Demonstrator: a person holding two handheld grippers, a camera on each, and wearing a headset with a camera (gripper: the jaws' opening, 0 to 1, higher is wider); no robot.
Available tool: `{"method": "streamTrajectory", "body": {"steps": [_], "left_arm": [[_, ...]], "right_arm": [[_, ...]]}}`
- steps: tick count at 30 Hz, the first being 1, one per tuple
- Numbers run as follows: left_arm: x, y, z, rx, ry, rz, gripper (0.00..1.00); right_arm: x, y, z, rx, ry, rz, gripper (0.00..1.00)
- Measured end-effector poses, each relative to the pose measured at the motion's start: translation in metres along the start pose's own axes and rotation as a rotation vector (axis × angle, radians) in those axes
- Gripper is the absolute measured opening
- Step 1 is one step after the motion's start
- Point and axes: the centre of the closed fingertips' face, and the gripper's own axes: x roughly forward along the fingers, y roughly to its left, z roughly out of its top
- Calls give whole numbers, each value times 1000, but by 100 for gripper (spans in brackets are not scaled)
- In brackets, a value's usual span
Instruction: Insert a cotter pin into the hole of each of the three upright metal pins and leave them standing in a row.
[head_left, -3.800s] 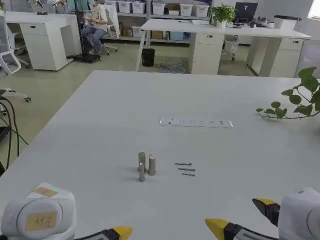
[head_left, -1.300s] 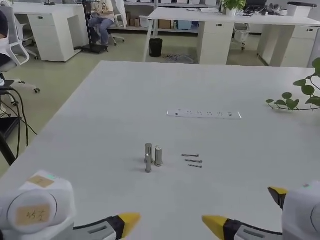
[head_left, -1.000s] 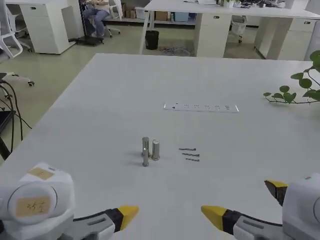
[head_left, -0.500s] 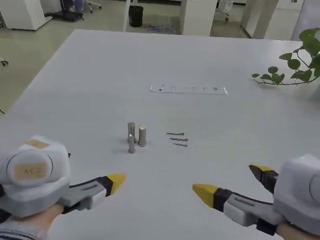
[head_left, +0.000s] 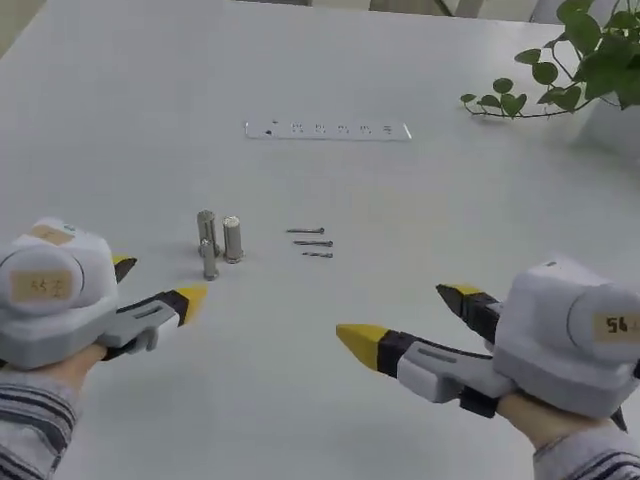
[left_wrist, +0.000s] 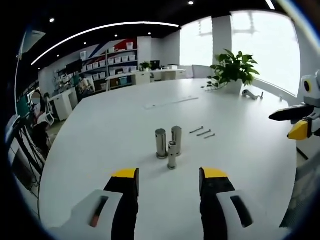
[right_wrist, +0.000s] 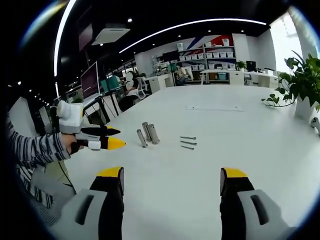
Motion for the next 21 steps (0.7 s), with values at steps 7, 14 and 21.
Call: {"method": "streamTrajectory", "body": {"steps": [7,14,21], "left_arm": [[27,-3,1,27,3,-31,38],[44,-2,0,32,11,-37,29],[54,-5,-1,33,7,-57,21]], "right_arm": [[6,-2,-4,20,9,-3,75],[11,-5,-8,62,13,-4,74],[16,-5,-10,93,16,0,73]]}}
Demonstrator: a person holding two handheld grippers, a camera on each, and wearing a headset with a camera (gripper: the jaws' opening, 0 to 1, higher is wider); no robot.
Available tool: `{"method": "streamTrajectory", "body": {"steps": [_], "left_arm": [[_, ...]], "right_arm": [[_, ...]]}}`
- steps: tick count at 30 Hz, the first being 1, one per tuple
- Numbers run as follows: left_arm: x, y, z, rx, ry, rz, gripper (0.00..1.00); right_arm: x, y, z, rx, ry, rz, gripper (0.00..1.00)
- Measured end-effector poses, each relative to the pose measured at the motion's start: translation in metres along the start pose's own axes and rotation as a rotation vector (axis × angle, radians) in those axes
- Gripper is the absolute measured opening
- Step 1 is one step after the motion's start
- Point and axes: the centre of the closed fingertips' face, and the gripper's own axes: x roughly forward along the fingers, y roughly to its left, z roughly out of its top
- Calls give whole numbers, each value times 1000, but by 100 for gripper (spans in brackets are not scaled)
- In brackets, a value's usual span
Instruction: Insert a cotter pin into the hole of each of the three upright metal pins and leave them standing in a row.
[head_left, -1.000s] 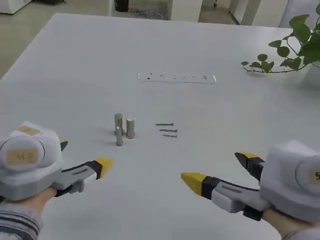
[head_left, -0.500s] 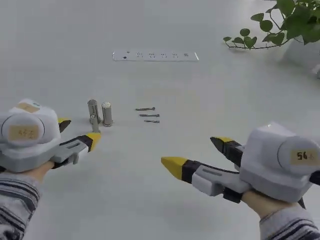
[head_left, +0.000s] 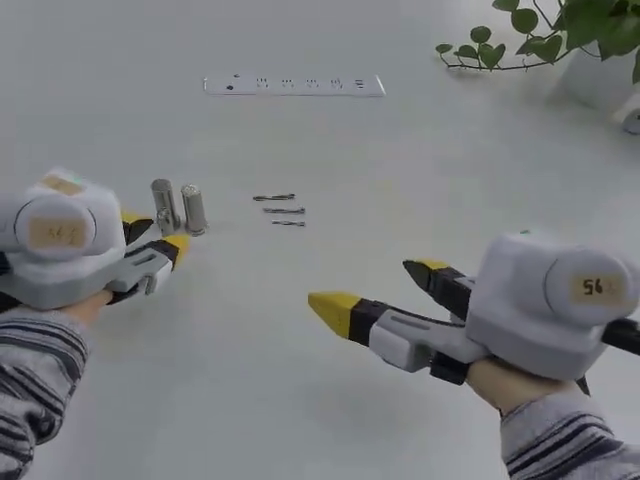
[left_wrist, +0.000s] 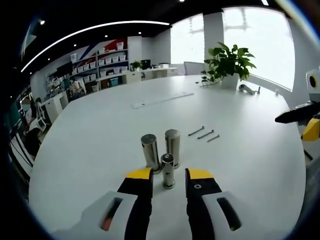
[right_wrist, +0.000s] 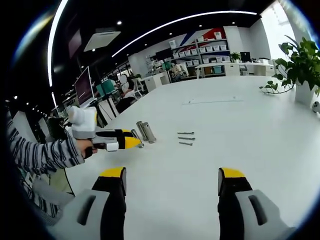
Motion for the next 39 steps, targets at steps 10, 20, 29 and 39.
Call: {"method": "streamTrajectory", "body": {"steps": [10,20,29,39], "left_arm": [[7,1,-1,32,-2,-8,8],[9,-1,-1,43,-9,-43,5],[7,-33,3,96,-32,-157,5],[0,-84,-3,155,-31,-317,5]], "right_arm": [[4,0,-2,-3,6,0,72],[6,1,-3,-7,14,3,71],[5,2,-1,-27,15,6,71],[3,1,-3,-30,26,6,67]]}}
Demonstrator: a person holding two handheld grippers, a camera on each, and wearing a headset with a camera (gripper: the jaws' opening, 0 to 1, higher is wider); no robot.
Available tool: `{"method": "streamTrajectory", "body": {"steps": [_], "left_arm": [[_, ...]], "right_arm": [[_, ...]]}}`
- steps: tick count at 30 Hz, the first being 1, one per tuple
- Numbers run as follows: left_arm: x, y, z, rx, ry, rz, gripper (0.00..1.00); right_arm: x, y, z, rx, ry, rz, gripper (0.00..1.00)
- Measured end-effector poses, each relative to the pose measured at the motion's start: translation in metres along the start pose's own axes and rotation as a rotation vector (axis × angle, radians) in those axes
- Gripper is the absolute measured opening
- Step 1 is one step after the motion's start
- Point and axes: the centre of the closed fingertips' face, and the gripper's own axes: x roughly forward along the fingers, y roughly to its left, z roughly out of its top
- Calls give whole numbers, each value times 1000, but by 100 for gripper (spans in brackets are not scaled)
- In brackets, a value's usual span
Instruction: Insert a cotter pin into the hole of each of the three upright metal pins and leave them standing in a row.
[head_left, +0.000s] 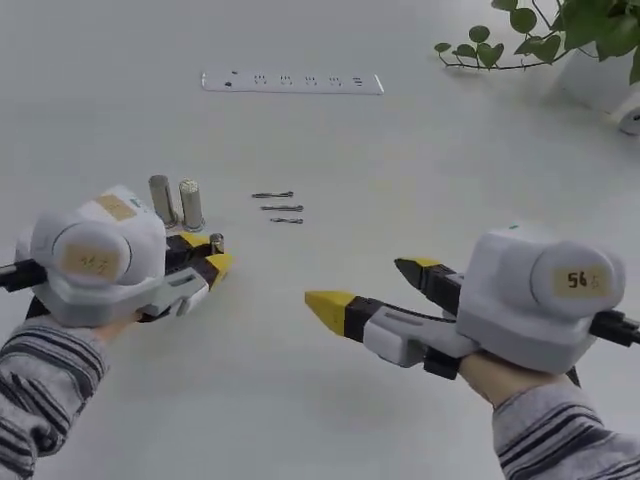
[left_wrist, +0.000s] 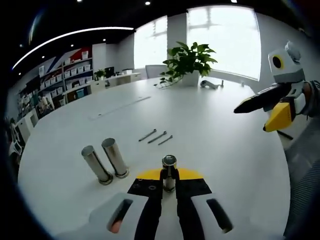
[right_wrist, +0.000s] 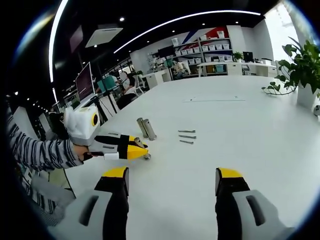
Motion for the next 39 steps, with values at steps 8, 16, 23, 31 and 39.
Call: {"method": "streamTrajectory", "body": {"steps": [8,16,23,31,39], "left_arm": [[4,-16,-4,24,5,-53,5],[5,-18,-4,35,5,-69,5],[6,-14,-3,49,8,-36,11],[1,-13,0,23,2,-16,22],[-25,-10,-1,-67,18,79,41]], "right_arm": [[1,6,-6,-29,27,31,66],[5,13,-10,-59,63,66,61],[10,6,-2,-141,89,86,52],[23,-12,4,-261,182,118,44],[47,-20,19,-357,242,187,29]]}}
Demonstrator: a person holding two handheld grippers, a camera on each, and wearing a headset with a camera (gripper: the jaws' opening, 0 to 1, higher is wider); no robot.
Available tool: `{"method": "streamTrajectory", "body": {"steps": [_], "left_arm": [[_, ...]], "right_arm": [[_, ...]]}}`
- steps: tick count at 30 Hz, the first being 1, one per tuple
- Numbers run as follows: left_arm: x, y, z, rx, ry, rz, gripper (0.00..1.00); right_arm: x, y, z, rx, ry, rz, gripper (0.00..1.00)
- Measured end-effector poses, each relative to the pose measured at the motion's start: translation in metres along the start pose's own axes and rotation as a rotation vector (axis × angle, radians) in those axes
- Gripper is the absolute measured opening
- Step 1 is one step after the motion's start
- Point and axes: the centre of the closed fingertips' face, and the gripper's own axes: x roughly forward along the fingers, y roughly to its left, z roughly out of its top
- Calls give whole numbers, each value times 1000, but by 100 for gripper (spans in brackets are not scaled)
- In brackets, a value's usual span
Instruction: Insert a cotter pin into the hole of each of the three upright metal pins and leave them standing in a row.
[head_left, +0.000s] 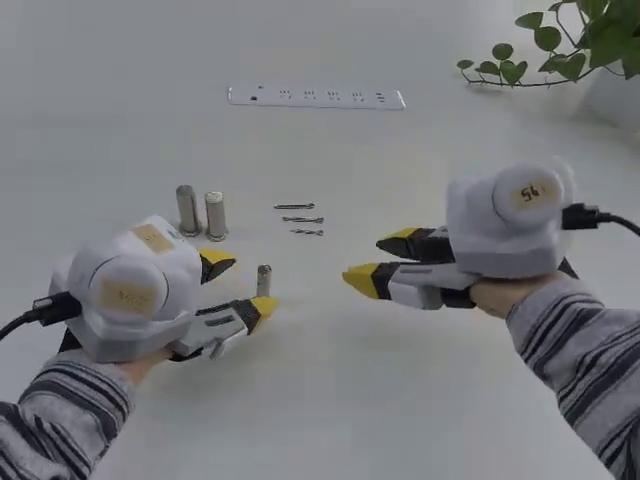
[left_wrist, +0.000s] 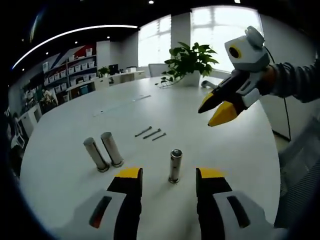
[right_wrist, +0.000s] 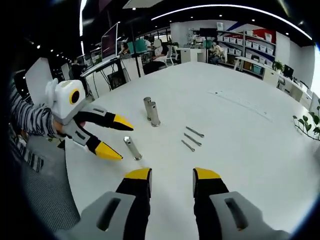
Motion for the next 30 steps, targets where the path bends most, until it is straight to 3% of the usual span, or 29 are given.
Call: {"method": "streamTrajectory", "body": {"steps": [5,10,13,18,23,30], "left_arm": [[-17,3,-5,-82,-10,63,47],[-30,5,-9,-137,-14,97,53],[-39,7,-11,-175,-14,124,60],[-52,8,-17,-158,22,141,69],[-65,12,-18,-176,18,174,76],[-75,13,-22,-173,37,187,76]], "right_arm": [[18,-4,8,15,26,63,26],[36,-15,5,-90,129,66,21],[48,-19,5,-127,156,64,17],[63,-24,3,-187,215,81,14],[74,-26,4,-245,252,95,10],[85,-34,3,-302,309,107,8]]}}
